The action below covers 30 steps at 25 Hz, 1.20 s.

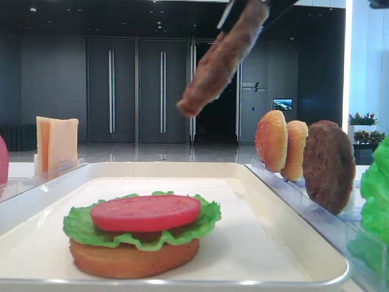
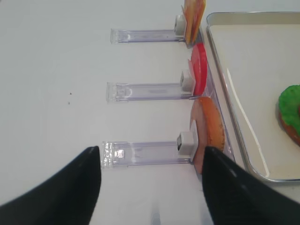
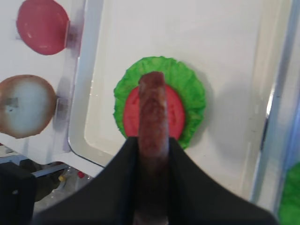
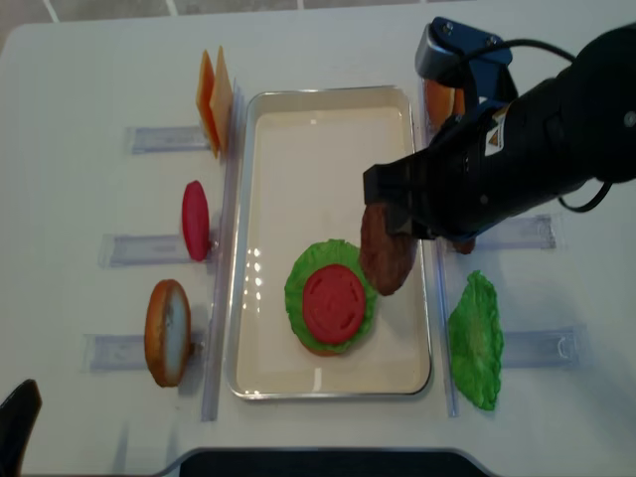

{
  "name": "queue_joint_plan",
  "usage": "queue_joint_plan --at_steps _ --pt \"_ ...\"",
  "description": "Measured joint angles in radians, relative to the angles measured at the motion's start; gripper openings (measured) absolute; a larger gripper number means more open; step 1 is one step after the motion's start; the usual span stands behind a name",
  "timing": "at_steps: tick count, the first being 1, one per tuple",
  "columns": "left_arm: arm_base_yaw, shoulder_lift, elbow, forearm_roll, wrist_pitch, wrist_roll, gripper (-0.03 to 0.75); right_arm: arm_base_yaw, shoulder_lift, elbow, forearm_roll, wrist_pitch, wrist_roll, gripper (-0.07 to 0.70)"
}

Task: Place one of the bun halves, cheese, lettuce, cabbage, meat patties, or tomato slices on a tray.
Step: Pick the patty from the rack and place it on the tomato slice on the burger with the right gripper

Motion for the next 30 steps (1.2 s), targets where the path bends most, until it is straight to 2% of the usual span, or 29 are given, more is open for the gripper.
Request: queue_joint_plan --at_steps 5,9,19,23,30 --pt "0.000 0.000 0.000 0.000 0.000 0.000 0.517 0.039 0.000 0.083 0.248 -0.152 -0.190 0.134" --pt "0.000 0.000 0.000 0.000 0.000 0.000 0.517 0.040 0.016 0.097 0.428 -0.188 -0.352 0.134" --pt "0.000 0.000 0.000 0.000 0.000 0.000 0.517 0.040 0.155 0.097 0.771 -0.212 -0.695 0.134" --pt "0.000 0.000 0.000 0.000 0.000 0.000 0.517 0.040 0.211 0.097 0.814 -0.214 -0.748 0.134" --pt "0.000 0.000 0.000 0.000 0.000 0.000 0.517 0.040 0.269 0.100 0.825 -0.213 -0.779 0.134"
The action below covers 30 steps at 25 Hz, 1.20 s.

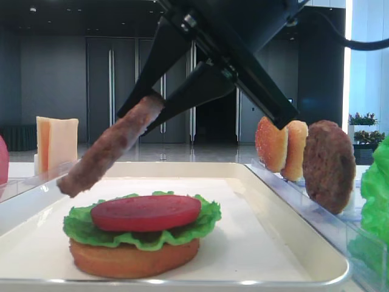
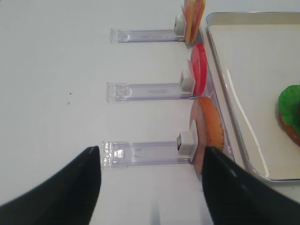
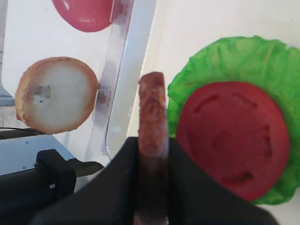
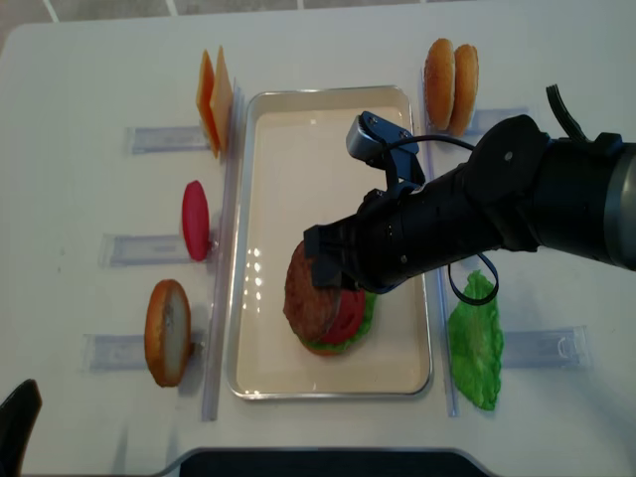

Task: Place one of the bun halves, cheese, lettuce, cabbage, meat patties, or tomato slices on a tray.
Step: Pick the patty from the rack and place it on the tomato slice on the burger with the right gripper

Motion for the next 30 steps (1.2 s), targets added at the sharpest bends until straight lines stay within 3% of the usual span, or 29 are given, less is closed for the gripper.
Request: queue_joint_plan --at_steps 12,30 --pt "0.000 0.000 0.000 -0.001 0.000 0.000 0.517 -0.056 0.002 0.002 -0.002 -0.003 -0.003 0.134" --pt "0.000 0.000 0.000 -0.001 0.000 0.000 0.517 -0.056 0.042 0.002 -0.002 0.008 -0.010 0.134"
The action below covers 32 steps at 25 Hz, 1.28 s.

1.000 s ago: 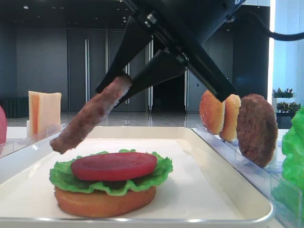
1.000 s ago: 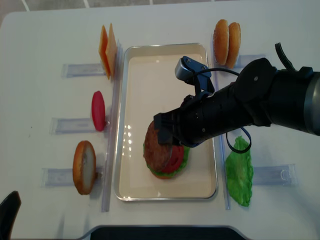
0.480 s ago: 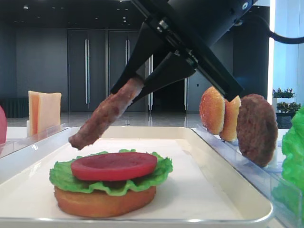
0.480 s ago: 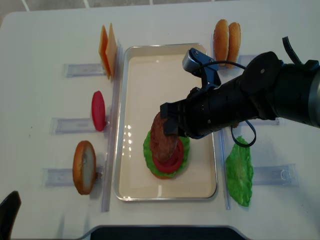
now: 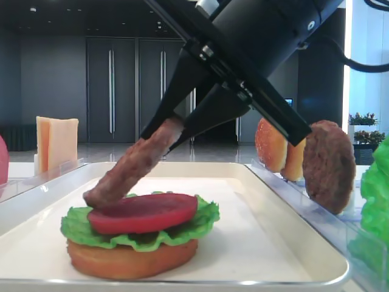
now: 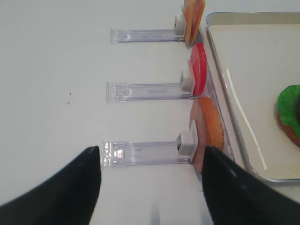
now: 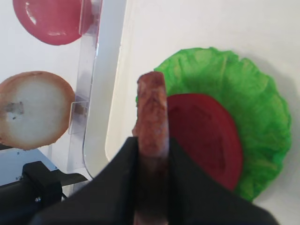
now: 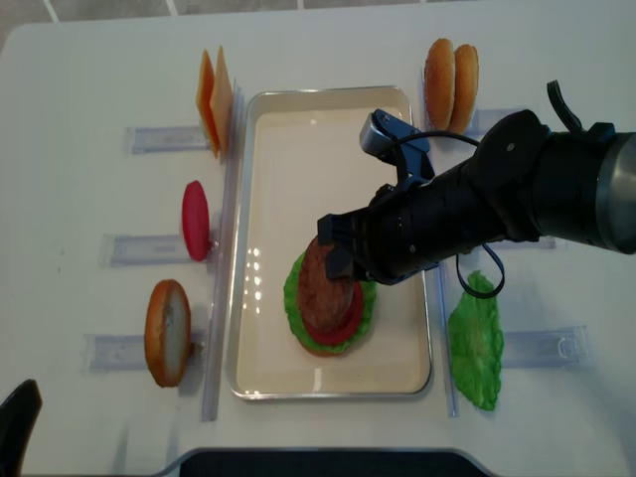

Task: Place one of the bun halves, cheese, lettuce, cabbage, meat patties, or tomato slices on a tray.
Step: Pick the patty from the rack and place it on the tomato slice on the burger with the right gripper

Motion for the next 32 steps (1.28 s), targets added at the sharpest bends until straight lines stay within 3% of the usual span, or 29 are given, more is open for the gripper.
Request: queue_joint_plan --at_steps 16,19,28,32 --pt "0.000 0.000 0.000 0.000 0.000 0.000 0.517 0.000 0.000 0.000 -0.014 0.000 0.000 0.139" --pt "0.000 0.000 0.000 0.000 0.000 0.000 0.517 0.000 0.000 0.000 -0.033 0.000 0.001 0.205" --pt "0.000 0.000 0.000 0.000 0.000 0.000 0.517 0.000 0.000 0.000 -0.074 0.007 0.020 0.515" --pt "0.000 0.000 0.000 0.000 0.000 0.000 0.517 0.000 0.000 0.000 -0.113 0.010 0.064 0.577"
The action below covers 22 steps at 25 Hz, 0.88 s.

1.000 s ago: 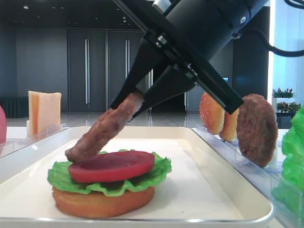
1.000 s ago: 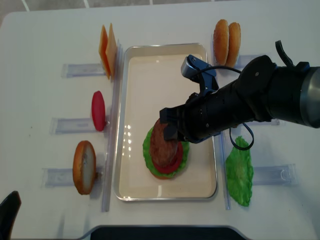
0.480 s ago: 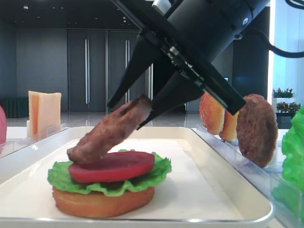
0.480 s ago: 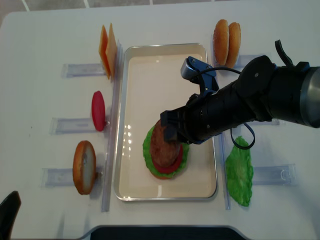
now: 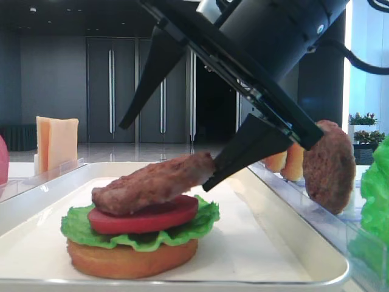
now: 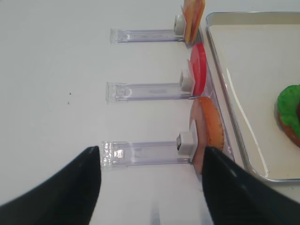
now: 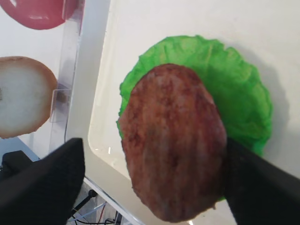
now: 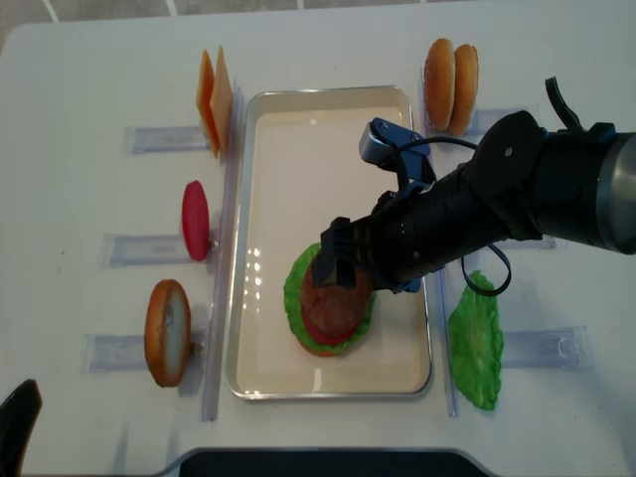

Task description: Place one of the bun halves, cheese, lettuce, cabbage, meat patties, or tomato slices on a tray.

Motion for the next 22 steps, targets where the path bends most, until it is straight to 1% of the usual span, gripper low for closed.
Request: queue_joint_plan --at_steps 4,6,9,13,16,19,22 --pt "0.000 0.000 0.000 0.000 0.000 0.000 0.517 0.000 -0.001 -0.014 -0.095 0.011 0.081 0.585" --pt "0.000 0.000 0.000 0.000 0.000 0.000 0.517 0.000 -0.011 -0.032 -0.158 0.030 0.141 0.587" --pt "0.000 0.000 0.000 0.000 0.000 0.000 0.517 0.000 -0.032 -0.057 -0.237 0.038 0.218 0.587" --pt "0.000 0.000 0.000 0.000 0.000 0.000 0.517 0.000 -0.045 -0.090 -0.350 0.071 0.316 0.587" --pt "0.000 0.000 0.000 0.000 0.000 0.000 0.517 0.000 -0.047 -0.125 -0.430 0.108 0.377 0.587" --pt "0.000 0.000 0.000 0.000 0.000 0.000 0.517 0.000 -0.047 -0.173 -0.505 0.158 0.426 0.587" --pt "0.000 0.000 0.000 0.000 0.000 0.000 0.517 0.000 -0.047 -0.236 -0.606 0.226 0.501 0.587"
